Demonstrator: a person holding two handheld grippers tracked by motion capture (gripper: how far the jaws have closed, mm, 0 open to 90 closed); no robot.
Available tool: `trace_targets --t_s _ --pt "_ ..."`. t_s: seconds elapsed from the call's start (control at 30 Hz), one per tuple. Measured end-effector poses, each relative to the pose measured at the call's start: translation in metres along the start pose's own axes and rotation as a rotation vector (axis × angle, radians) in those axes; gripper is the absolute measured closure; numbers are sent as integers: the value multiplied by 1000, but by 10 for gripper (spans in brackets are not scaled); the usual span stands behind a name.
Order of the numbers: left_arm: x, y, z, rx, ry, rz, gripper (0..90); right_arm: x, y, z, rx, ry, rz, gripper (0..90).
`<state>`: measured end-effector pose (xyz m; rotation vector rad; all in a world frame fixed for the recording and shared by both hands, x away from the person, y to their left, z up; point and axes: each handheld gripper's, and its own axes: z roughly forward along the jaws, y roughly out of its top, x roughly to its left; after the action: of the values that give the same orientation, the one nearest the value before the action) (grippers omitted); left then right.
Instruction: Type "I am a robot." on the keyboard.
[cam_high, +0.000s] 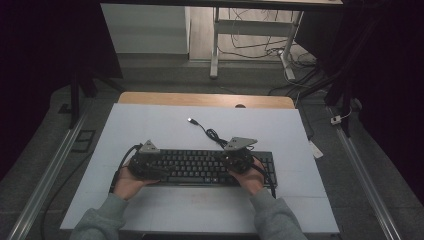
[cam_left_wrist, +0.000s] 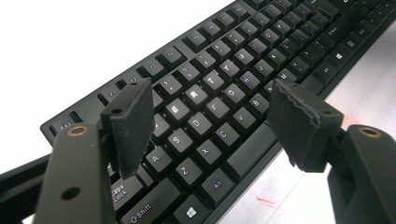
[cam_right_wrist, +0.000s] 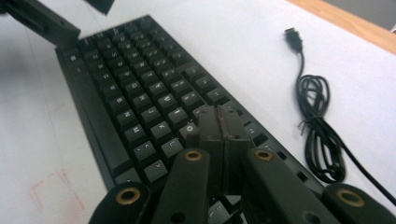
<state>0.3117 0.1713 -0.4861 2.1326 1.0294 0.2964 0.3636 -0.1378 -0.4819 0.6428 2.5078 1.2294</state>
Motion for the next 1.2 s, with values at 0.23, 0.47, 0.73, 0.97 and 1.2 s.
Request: trace_targets --t_s 0.23,0.47,0.73,0.97,1.2 --pt "0 1 2 2 0 7 318 2 -3 19 32 25 -11 897" --pt "-2 1 4 14 -1 19 317 4 -4 34 46 32 -15 897" --pt "-4 2 7 23 -1 26 317 5 -5 48 55 41 -10 886" --pt "-4 2 8 29 -3 31 316 7 -4 50 52 42 -17 886" --pt "-5 2 9 31 -4 34 315 8 -4 53 57 40 -17 887"
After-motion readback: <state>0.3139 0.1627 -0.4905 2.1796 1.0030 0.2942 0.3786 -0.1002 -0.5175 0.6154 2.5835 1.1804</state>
